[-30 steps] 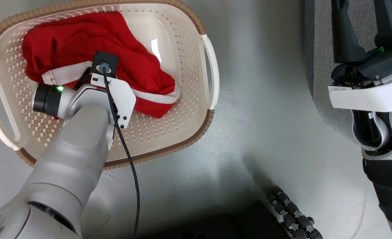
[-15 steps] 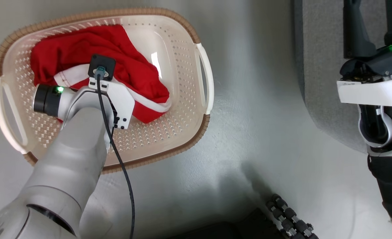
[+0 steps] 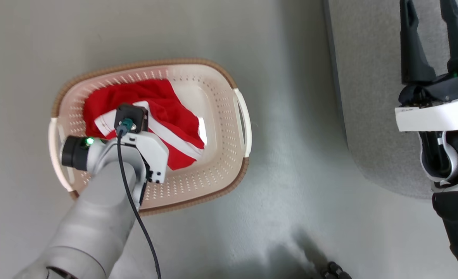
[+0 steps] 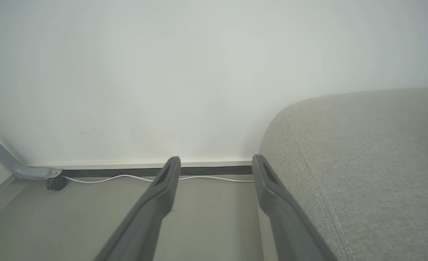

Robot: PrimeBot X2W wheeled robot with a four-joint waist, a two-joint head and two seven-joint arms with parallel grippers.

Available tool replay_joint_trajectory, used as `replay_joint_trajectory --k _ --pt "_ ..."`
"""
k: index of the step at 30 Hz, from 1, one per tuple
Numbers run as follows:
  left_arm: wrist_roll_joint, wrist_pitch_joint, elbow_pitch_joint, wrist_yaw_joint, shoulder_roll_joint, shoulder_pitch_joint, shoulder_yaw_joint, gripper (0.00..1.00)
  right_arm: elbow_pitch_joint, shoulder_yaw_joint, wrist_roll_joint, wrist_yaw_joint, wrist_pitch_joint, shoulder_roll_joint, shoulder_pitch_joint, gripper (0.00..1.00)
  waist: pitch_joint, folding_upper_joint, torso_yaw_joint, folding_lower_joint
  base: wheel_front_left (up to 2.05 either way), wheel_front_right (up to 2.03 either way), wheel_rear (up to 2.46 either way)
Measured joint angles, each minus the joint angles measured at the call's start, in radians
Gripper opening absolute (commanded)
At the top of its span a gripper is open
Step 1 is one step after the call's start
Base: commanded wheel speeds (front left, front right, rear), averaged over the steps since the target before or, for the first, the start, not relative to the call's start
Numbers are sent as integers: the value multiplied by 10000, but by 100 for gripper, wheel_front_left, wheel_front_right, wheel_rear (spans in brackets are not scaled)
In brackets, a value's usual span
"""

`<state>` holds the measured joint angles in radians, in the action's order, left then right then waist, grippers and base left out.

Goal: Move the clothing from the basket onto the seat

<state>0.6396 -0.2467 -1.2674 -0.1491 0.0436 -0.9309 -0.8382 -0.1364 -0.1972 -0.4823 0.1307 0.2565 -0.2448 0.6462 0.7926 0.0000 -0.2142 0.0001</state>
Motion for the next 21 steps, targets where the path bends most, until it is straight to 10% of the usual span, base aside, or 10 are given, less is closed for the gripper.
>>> replay_joint_trajectory --k 21 --pt "-1214 -46 4309 35 -40 3358 1770 0 -1528 -403 224 0 0 -15 -1771 100 -4051 0 1086 0 0 0 0"
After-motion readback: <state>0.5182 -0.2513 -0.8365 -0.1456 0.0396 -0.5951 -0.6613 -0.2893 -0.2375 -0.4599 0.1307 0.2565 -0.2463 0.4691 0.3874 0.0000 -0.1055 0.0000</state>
